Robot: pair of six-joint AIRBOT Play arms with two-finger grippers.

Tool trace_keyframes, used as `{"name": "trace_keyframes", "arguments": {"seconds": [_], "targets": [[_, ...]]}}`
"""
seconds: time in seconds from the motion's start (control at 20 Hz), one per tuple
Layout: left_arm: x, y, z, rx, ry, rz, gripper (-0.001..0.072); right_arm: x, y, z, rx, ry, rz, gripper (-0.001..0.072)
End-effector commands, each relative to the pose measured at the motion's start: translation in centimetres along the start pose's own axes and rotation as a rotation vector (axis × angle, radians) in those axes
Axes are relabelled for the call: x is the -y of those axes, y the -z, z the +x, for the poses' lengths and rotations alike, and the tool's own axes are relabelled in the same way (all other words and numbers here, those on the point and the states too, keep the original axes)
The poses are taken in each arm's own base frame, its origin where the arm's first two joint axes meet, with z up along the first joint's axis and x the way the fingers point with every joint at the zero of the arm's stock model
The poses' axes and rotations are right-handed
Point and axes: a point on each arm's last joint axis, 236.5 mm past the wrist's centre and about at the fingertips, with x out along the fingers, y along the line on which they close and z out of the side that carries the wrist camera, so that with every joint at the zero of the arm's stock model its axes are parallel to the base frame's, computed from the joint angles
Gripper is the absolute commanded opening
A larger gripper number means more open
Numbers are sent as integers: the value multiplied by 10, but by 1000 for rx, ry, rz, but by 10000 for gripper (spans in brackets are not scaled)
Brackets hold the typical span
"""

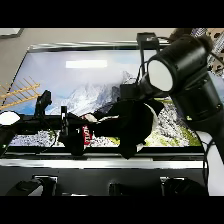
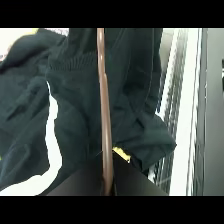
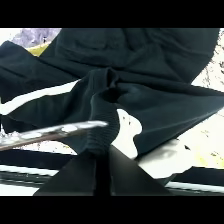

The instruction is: Fold the clothes and pants, and hang the long-sleeved shirts on hangers.

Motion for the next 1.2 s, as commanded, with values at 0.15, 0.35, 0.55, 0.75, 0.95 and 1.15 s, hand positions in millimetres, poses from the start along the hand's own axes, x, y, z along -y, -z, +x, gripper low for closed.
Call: {"name": "trace_keyframes", "arguments": {"seconds": [0.15,0.35,0.55,0.75,0.95,1.15], "targets": [[1,-4,1,16,5,-4,24,-7,7,3,-35,-22,-40,51],[1,-4,1,16,5,-4,24,-7,11,2,-53,-24,-50,234],[1,-4,1,16,5,-4,24,0,15,-14,-38,-33,-48,434],[0,-4,1,16,3,-4,24,21,13,-48,46,-36,-20,480],[0,-4,1,16,2,-4,24,124,-1,-101,223,220,131,532],[0,-4,1,16,2,-4,24,161,17,-75,59,61,103,533]]}}
